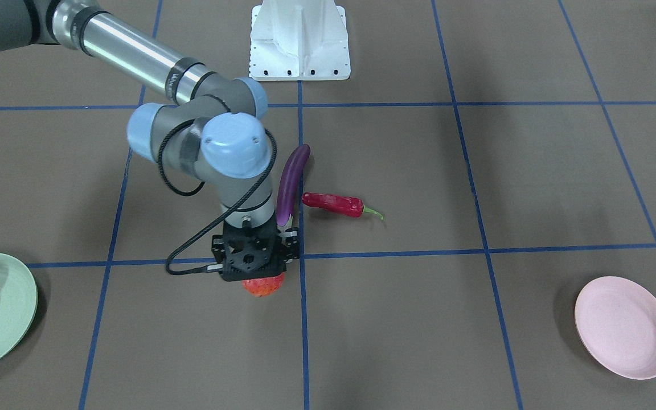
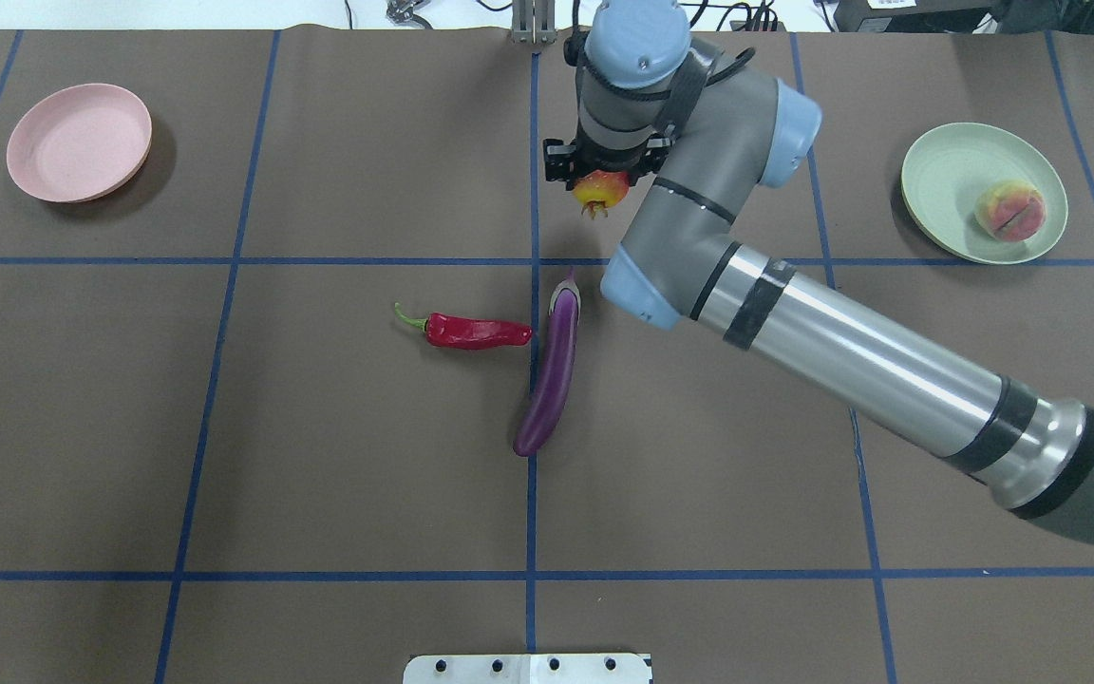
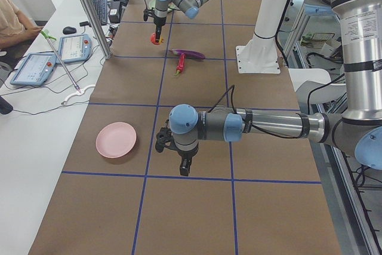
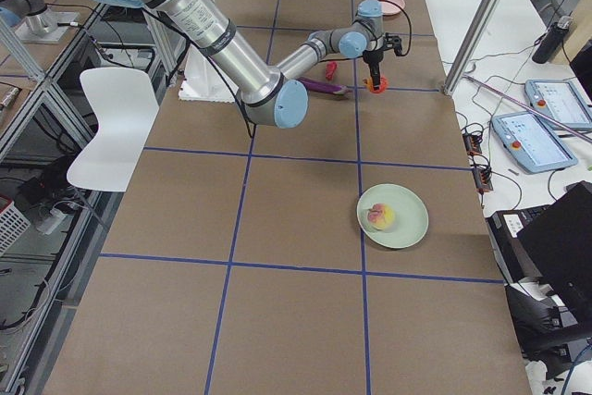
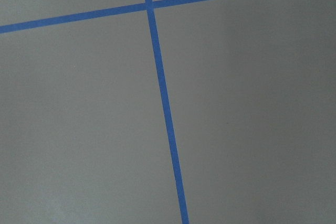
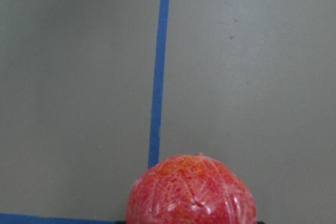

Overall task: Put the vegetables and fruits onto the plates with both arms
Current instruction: 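Carry the pomegranate to the green plate and release it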

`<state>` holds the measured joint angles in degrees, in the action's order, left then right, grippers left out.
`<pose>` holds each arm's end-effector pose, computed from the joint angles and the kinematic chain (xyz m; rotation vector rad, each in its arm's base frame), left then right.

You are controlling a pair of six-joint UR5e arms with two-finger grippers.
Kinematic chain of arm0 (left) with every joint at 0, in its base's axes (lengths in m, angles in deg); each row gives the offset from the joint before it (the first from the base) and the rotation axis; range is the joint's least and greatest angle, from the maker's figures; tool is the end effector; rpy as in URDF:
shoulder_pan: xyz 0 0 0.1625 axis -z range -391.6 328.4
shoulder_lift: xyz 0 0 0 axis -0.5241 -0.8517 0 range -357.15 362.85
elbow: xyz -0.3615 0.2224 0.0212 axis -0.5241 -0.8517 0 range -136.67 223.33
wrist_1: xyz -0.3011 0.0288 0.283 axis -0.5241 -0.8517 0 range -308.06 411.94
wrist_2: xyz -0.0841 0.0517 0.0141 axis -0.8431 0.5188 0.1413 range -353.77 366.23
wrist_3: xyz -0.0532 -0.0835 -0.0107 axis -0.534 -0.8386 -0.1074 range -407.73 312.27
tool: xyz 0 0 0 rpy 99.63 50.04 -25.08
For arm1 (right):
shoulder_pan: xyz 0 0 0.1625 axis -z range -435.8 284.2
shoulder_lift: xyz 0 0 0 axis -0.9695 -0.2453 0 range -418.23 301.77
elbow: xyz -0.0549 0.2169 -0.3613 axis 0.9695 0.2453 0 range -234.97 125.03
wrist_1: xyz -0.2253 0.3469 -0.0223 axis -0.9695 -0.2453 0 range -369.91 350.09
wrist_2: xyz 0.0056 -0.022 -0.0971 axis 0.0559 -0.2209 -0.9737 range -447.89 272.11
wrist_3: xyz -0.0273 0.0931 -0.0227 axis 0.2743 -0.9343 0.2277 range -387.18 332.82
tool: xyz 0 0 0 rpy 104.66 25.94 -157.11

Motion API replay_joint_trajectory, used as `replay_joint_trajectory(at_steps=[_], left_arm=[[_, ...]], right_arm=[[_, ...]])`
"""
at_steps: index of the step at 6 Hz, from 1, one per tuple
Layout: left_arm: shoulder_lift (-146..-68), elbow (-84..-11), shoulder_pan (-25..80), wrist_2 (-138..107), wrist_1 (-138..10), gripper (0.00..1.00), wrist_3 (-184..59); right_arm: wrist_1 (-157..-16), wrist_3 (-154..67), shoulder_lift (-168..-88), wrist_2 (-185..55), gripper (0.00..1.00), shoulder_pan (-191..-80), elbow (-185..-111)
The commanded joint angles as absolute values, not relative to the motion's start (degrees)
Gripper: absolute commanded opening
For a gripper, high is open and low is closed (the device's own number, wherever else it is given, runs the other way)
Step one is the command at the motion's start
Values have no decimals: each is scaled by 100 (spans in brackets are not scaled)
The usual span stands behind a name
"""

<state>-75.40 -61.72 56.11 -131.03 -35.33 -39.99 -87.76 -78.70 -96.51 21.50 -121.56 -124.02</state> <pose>-0.0440 -0.4076 0.6225 0.0488 0.8245 0.1690 -0.4917 -0.6485 0.2260 0.2581 -0.7660 -0.0069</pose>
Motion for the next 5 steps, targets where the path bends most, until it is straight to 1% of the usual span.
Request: replay_joint_trajectory(at_steps=[1,3,4,5], left_arm=[[-7546,-6179,5611,-13106,-3533,100,-3999],[-7537,-6214,5611,-13106,-3533,100,-3999],[-7537,-6214,5611,-13106,-3542,100,-3999],[-7546,-6214,5611,-13106,-3542,100,-3999]], right_arm=[[-8769,-6207,-10328,3001,0,-13261,-12397],[-9031,-4641,-10857,2945,0,-13880,-12353],[-8885,-4138,-11259,3083,0,-14125,-12231],[-8570,-4090,-11542,3128,0,-14206,-12090]])
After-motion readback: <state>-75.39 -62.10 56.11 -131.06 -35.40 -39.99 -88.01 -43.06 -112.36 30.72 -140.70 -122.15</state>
